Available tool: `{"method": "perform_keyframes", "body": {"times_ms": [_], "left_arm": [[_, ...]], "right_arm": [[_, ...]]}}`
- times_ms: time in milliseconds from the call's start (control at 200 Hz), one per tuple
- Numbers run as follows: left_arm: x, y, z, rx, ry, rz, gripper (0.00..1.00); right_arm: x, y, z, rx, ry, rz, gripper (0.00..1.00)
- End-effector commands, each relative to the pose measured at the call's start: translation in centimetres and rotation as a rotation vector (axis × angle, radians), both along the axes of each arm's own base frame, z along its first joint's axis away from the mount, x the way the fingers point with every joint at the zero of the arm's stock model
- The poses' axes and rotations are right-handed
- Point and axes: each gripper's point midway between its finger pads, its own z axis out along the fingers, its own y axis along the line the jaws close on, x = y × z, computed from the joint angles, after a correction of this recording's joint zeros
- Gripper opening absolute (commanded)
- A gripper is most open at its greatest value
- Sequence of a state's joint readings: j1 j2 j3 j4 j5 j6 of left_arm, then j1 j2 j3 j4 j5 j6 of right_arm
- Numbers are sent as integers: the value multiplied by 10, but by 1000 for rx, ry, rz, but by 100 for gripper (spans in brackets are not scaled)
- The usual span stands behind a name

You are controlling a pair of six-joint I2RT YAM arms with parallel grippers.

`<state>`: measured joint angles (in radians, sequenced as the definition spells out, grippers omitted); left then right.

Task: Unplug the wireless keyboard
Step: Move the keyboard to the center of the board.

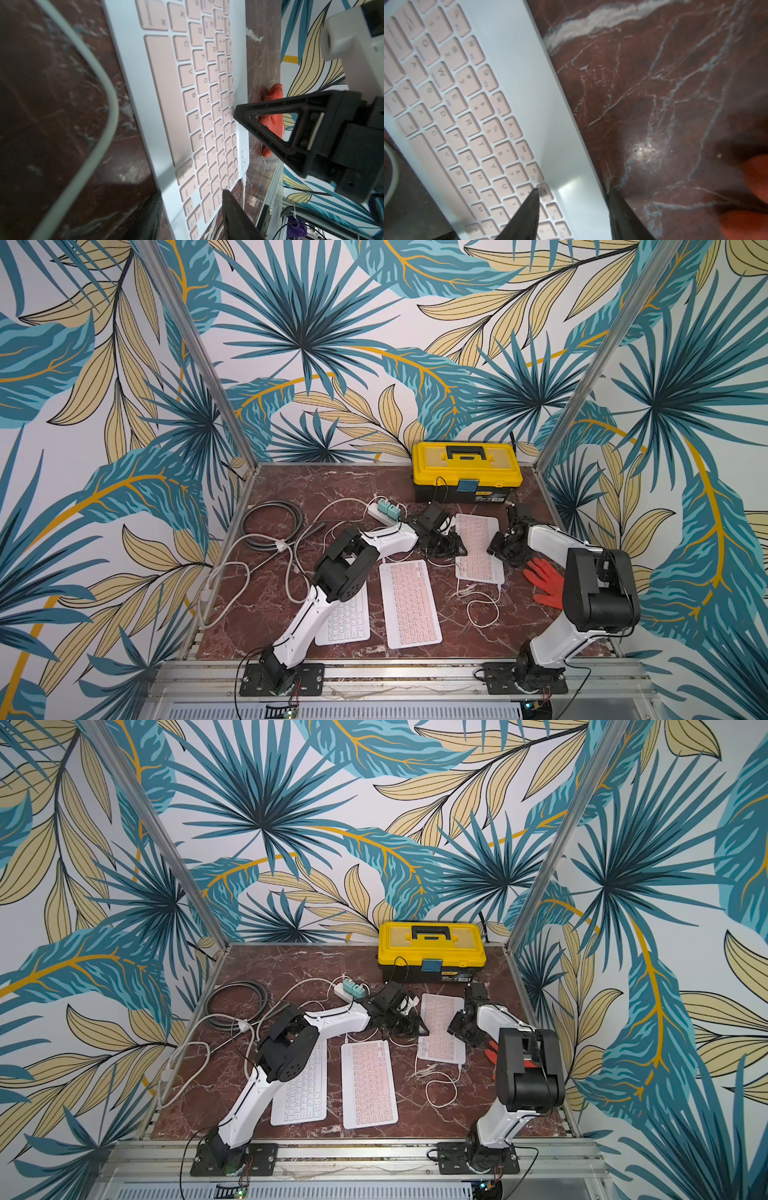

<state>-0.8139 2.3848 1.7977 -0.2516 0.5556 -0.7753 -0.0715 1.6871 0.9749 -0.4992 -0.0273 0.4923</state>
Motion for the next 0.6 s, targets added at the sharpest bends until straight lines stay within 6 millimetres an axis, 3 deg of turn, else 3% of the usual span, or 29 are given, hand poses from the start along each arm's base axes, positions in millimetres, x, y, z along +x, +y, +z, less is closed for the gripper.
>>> {"method": "perform_keyframes", "body": {"times_ms": [0, 25, 40, 275, 426, 596], "left_arm": [[-17, -5, -15, 15, 6, -33, 49], [-16, -3, -18, 23, 3, -31, 49], [-13, -3, -2, 4, -17, -29, 49], [-2, 4, 33, 4, -106, -31, 50], [1, 1, 52, 46, -217, -56, 50], [1, -3, 57, 93, -247, -93, 50]], "right_arm": [[-6, 11, 12, 6, 4, 69, 56], [-8, 9, 16, -8, 1, 69, 57], [-9, 8, 19, -16, -3, 72, 57], [-39, 2, 52, -60, -2, 68, 60], [-74, 9, 53, -12, 39, 20, 57], [-111, 18, 47, 47, 62, -32, 50]]}}
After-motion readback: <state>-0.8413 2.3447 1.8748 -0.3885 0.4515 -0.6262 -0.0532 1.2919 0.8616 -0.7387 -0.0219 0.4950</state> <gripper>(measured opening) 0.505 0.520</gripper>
